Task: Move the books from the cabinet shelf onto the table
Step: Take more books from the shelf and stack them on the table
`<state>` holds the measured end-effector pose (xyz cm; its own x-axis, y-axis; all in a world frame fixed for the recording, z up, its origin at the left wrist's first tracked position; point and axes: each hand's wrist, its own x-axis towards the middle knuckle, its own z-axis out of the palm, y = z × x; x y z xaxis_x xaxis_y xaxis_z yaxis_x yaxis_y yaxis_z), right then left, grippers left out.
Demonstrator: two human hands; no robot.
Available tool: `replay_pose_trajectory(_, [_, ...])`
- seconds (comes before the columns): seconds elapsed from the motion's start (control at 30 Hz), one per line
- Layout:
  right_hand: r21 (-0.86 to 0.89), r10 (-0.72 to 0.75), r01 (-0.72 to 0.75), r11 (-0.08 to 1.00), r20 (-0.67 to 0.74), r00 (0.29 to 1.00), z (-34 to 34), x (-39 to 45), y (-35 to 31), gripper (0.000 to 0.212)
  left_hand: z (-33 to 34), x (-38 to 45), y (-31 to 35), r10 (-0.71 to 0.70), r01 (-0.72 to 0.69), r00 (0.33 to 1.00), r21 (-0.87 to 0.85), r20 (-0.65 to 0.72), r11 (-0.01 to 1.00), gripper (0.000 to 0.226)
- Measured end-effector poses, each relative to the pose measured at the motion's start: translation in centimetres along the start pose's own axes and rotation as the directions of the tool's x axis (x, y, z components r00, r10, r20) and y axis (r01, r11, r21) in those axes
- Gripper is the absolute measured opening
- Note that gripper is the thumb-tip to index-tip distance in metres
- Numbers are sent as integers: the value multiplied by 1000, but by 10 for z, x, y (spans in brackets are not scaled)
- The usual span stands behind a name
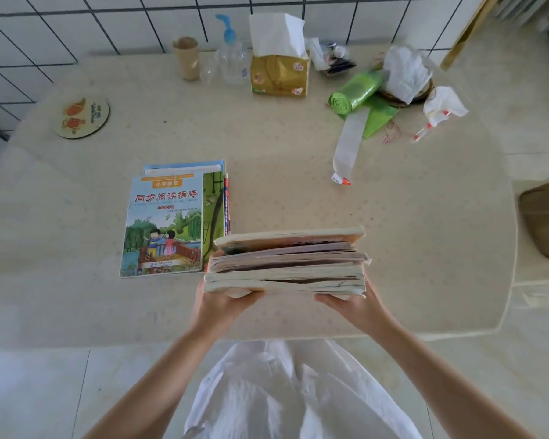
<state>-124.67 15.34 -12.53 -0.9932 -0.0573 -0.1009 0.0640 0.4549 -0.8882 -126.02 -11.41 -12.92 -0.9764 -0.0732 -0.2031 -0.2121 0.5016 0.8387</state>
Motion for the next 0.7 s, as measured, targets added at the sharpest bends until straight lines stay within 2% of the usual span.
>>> replay_pose_trajectory(0.13, [26, 63, -63, 998, 28, 998, 2, 5, 6, 81, 5, 0, 0, 7, -9, 999, -51, -49, 999, 93])
replay_pose_trajectory(0.27, [40, 63, -65, 997, 41, 997, -2, 8, 2, 76, 8, -5, 2, -20, 15, 999, -126, -40, 992, 86])
replay_pose_trajectory(0.43, [28, 69, -72, 997, 82, 994, -19, 11, -11, 43, 8, -12, 20, -110, 100, 994, -245, -28, 964, 70])
replay_pose_trajectory(0.57, [53, 24, -29, 998, 107, 994, -40, 13, -32, 53, 6, -12, 46, -130, 121, 991, -339, -6, 933, 76])
replay_pose_trajectory(0.7, [89, 53, -63, 994, 108, 993, -49, 20, -57, 35, -3, -6, 76, -162, 138, 987, -433, -19, 891, 78])
